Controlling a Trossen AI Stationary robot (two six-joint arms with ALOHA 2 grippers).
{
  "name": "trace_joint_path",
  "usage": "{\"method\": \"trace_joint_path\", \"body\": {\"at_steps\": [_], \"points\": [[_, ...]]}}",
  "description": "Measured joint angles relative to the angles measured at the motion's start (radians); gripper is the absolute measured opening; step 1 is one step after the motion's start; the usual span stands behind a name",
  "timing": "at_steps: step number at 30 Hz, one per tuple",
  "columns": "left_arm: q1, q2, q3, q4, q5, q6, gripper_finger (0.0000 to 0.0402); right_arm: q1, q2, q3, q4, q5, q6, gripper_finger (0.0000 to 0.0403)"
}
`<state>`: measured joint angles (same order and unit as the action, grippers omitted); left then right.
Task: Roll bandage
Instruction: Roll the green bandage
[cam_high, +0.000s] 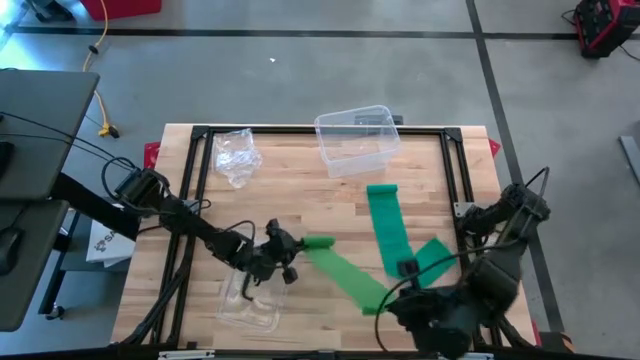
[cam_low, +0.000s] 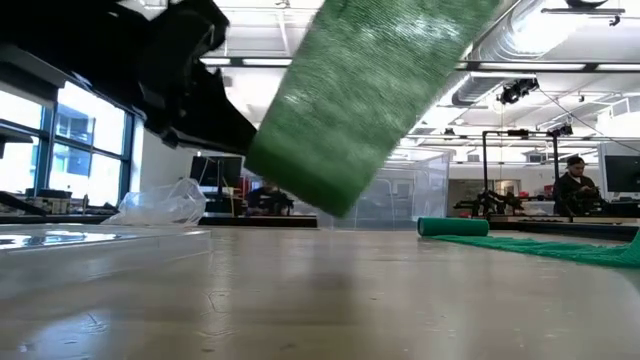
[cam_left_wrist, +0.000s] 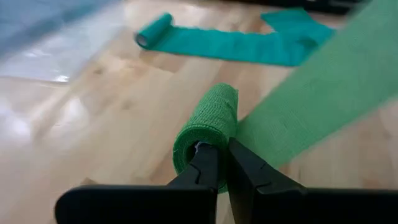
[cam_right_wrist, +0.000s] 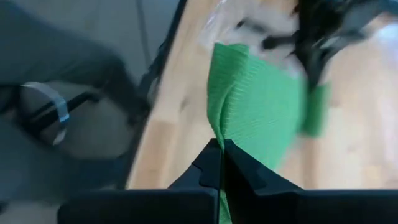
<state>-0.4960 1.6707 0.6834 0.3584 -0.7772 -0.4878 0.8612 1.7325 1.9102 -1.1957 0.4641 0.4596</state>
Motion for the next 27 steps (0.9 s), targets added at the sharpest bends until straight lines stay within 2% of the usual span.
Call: {"method": "trace_joint_path", "body": {"at_steps": [3,9,17,23,27], "points": [[0.030,0.000,0.000,0.000,0.089,0.017,0.0007,0.029,-0.043,0.000,-0.021,0.126,0.009,0.0000],[0.025,0.000,0.000,0.031,0.096,0.002,0.0007,0.034,-0.105,0.000,-0.109,0.273,0.037,0.0000],[-0.069,0.000,0.000,0.037,0.155,0.018,0.0007,-0.090,-0.162,-0.002,-0.381,0.404,0.177,0.0000],[-0.175,0.000,0.001,0.106,0.181,0.018,0.0007,-0.244,-0.230,-0.082,-0.319,0.397,0.059,0.0000],[-0.233,0.000,0.018,0.217,0.305,0.023,0.0007,-0.376,-0.262,-0.199,-0.205,0.329,-0.065,0.0000]]}}
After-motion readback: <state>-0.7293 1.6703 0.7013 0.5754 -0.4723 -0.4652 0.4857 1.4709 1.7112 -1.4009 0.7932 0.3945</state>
